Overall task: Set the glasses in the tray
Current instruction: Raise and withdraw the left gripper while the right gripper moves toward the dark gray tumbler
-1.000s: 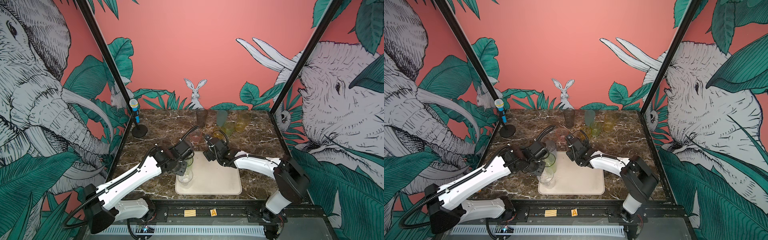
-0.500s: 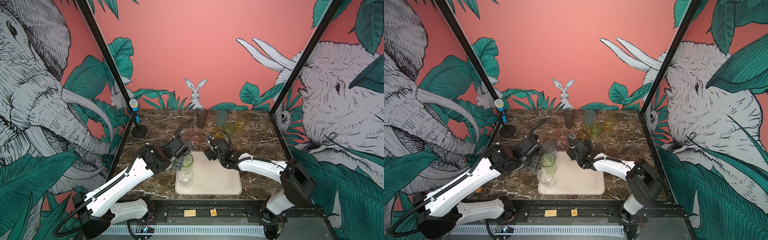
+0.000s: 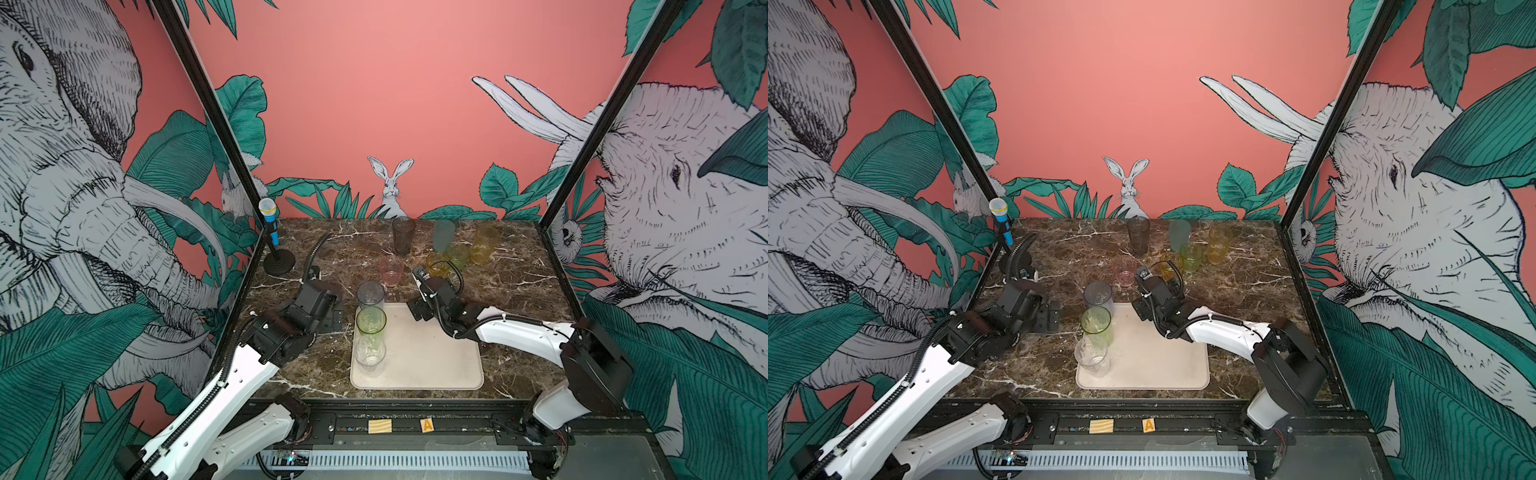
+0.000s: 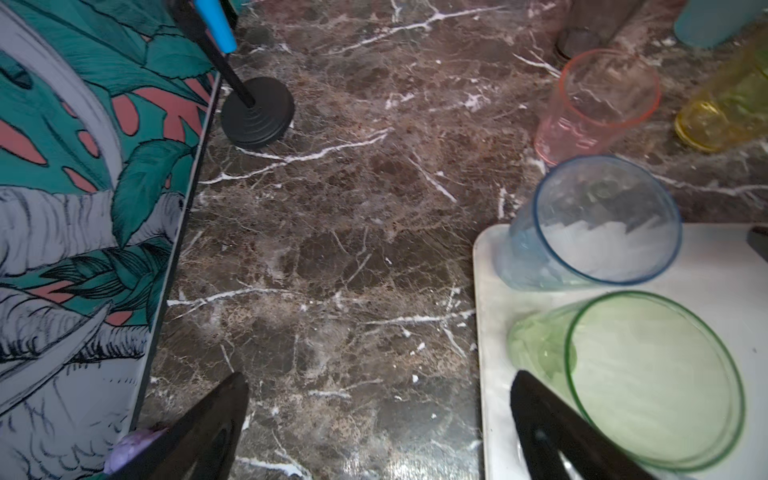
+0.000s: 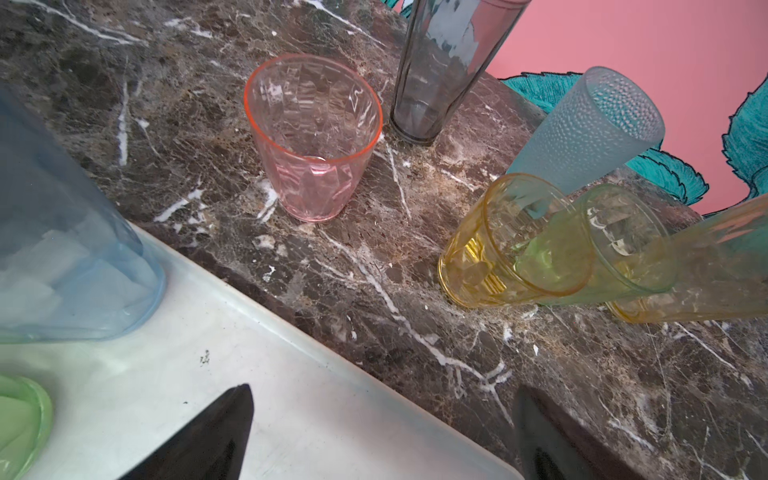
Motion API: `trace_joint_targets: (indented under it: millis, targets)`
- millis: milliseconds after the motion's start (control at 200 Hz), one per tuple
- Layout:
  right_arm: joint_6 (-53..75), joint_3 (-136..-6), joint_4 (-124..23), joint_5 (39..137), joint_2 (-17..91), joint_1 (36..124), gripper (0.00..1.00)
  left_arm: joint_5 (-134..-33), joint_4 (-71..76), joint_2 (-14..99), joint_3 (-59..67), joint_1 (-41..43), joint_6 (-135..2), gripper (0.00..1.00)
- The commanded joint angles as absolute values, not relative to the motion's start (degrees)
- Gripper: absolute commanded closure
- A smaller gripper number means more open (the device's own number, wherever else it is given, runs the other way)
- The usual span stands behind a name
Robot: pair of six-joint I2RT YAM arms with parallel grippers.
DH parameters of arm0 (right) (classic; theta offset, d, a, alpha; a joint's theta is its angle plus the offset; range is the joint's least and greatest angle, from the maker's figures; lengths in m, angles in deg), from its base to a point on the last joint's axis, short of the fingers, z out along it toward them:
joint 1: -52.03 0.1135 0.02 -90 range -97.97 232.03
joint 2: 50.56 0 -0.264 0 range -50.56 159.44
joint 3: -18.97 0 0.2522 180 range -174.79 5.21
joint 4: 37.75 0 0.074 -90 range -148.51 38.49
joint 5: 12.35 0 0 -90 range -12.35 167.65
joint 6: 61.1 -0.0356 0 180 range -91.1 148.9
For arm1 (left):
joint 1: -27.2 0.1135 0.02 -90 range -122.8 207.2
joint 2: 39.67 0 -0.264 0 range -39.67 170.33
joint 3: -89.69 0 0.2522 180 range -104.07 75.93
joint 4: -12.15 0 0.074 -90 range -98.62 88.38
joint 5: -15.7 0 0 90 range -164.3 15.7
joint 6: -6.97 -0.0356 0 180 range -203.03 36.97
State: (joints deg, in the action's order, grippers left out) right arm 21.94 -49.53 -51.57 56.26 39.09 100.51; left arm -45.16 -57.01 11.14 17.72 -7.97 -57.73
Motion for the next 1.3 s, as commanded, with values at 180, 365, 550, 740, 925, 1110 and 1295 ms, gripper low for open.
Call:
trace_joint_targets:
  millis: [180,365,550,740,925,1110,1295]
  targets:
    - [17.4,-63.1,-63.1,55.4,40.0,100.8,0.01,-47.0,-49.6,10.9,24.6,0.8,-63.8,0.01]
    - [16.9,-72.5,-71.1,54.4,40.8,100.4,0.01,-49.8,-43.3,7.0,30.4,6.2,-64.0,0.01]
    - [16.9,-79.4,-75.1,54.2,43.5,99.0,0.01,-48.8,-39.8,6.8,33.7,6.6,-62.7,0.01]
    - [16.0,-84.3,-76.9,55.7,44.9,96.2,0.01,-46.5,-37.0,6.3,37.6,6.6,-61.3,0.01]
    - [14.2,-91.1,-80.4,58.5,48.3,92.1,0.01,-44.9,-34.6,3.6,41.3,6.6,-60.8,0.01]
    - [12.8,-99.9,-84.0,61.5,53.9,88.3,0.01,-43.2,-34.0,1.9,43.2,6.6,-60.4,0.01]
    - [11.9,-110.7,-88.6,63.7,61.1,85.5,0.01,-42.3,-33.9,0.2,43.9,6.6,-60.7,0.01]
